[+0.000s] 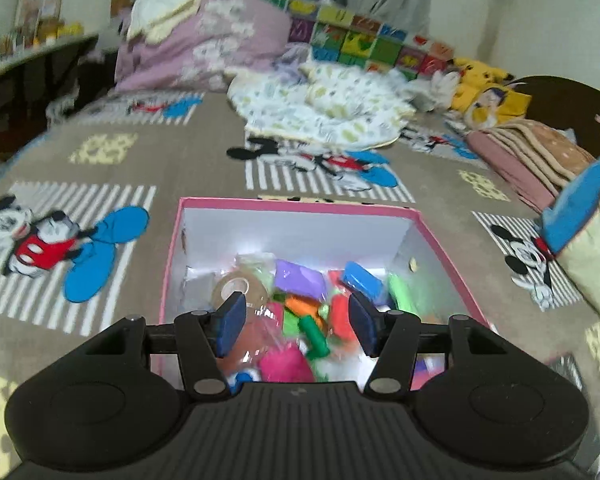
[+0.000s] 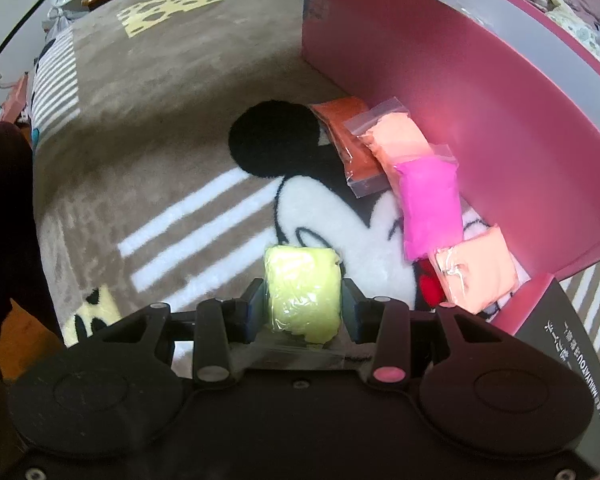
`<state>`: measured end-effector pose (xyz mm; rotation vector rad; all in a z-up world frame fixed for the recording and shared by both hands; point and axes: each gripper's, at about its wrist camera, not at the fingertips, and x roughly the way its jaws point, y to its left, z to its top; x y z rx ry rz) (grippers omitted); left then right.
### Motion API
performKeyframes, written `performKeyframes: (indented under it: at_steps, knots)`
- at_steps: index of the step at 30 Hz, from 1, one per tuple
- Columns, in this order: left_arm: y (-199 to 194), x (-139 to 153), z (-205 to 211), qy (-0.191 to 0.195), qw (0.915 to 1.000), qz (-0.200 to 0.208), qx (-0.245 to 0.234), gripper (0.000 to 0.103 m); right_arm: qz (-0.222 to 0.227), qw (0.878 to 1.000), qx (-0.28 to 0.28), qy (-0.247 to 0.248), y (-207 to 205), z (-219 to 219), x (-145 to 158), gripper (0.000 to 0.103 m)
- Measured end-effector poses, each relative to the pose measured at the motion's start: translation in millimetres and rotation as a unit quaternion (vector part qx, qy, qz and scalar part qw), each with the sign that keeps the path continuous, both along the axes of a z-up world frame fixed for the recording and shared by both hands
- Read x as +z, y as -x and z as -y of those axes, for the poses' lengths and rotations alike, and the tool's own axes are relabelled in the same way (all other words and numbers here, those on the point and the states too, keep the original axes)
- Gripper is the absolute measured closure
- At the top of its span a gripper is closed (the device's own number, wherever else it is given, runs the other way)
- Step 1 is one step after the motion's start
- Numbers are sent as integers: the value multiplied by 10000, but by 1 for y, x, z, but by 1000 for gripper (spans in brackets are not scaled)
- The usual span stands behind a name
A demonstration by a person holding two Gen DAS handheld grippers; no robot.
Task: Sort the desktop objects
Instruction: 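Withdraw the left tool from the box while the right tool lifts the yellow packet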
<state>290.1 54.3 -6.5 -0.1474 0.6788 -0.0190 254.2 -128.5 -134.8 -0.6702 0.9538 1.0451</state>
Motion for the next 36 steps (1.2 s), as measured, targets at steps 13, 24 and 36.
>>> performKeyframes:
  at_steps: [13,24,36]
  knots:
    - [107,-79,10,-862,9960,216,111,47,168,9998,-27,88,3,-1,0,64]
    - [124,-136,11,-1193,9928,11,88,47,292,9994,-61,192,5,-6,2,64]
    - [130,-146,4,-1065,9943,49,-44,47,430,9987,36,259,10,-10,7,64]
